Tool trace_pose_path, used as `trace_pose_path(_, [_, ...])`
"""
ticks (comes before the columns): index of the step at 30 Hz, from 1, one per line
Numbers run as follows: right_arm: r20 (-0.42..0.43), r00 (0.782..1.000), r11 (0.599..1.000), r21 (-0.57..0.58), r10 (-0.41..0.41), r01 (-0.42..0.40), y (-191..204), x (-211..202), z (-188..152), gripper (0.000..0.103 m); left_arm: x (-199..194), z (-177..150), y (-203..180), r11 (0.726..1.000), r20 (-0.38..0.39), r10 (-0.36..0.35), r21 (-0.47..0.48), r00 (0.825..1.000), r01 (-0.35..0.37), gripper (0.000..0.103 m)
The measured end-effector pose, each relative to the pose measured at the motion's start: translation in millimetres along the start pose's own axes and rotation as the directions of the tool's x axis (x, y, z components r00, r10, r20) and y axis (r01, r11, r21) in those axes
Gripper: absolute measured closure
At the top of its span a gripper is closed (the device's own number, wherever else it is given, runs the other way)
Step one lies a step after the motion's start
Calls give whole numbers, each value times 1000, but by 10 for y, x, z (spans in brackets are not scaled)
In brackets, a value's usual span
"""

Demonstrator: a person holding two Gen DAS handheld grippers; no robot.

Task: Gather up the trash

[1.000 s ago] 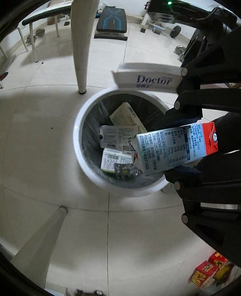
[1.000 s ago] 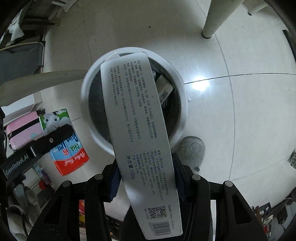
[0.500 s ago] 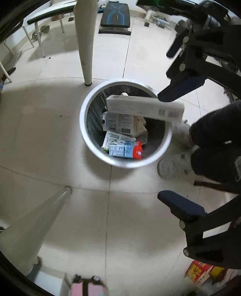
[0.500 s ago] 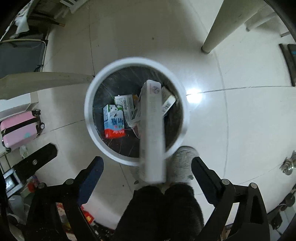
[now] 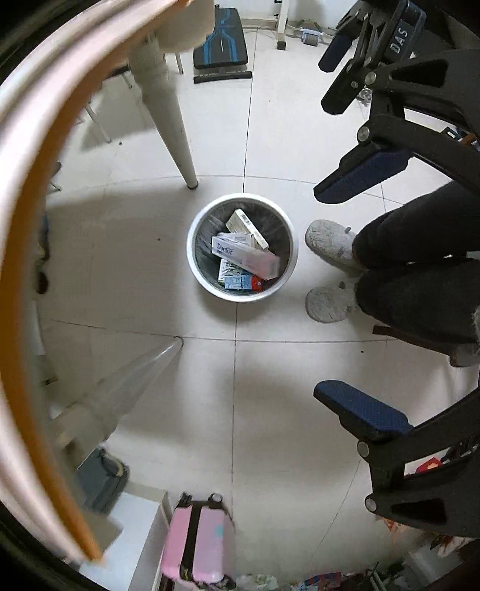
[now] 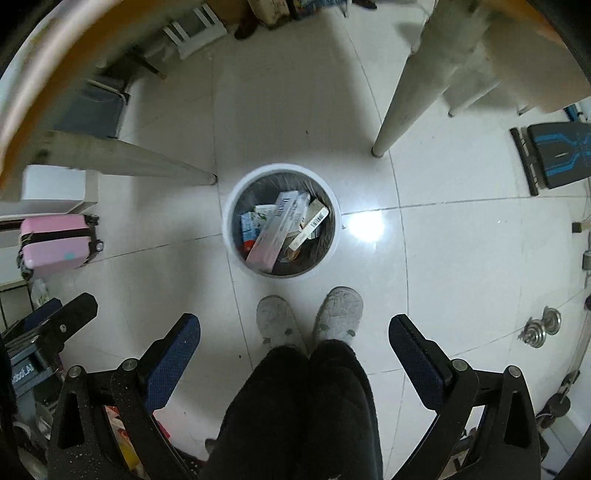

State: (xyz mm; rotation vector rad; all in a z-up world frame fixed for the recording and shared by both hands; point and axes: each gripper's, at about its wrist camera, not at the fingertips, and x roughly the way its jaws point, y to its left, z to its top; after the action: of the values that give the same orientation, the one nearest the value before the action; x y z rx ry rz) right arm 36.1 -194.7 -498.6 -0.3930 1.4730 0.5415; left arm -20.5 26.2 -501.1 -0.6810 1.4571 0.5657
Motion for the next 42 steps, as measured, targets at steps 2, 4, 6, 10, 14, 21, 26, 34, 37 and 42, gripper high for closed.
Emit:
trace_pose_path(2, [15,1000,1000,-6,11,-11,35,-322,-106,0,-288,-79,16,1000,19,-5,4,1000,5,5])
trace_pose_path(4, [29,999,999,-17,38,-37,64,-687,-227,0,-501,-147,40,1000,33,-21,9,999,21,5])
trace_pose_path(6, [38,997,998,-27,62,-61,97,-1008,-353,0,-744,-218,52,999,46,-36,15,998,35,5])
trace_pose_path(10, [58,993,993,-67,106,-102,139,-1649,-596,0,-1191,-368,30,996,76,-85,21,993,84,5])
trace_pose_path(14, [73,986,985,-88,152,-145,133,-2193,-799,0,-1622,-478,23,989,103,-145,26,984,143,5])
trace_pose_path(21, [104,969,972,-100,224,-214,72,-2931,-1058,0,-2245,-682,-24,971,145,-239,57,960,233,5])
trace_pose_path(26, [117,956,960,-114,269,-256,73,-3290,-1196,0,-2519,-803,-58,959,154,-282,77,947,273,5])
trace_pose_path(34, [118,927,930,-141,357,-340,191,-3582,-1392,0,-2861,-935,-69,930,174,-364,113,915,349,5])
trace_pose_path(37, [132,922,927,-145,364,-346,216,-3678,-1429,0,-2945,-965,-55,925,195,-378,122,905,360,5])
trace_pose_path(42, [158,921,930,-153,356,-333,241,-3771,-1447,0,-3027,-1001,-41,921,207,-387,137,898,365,0])
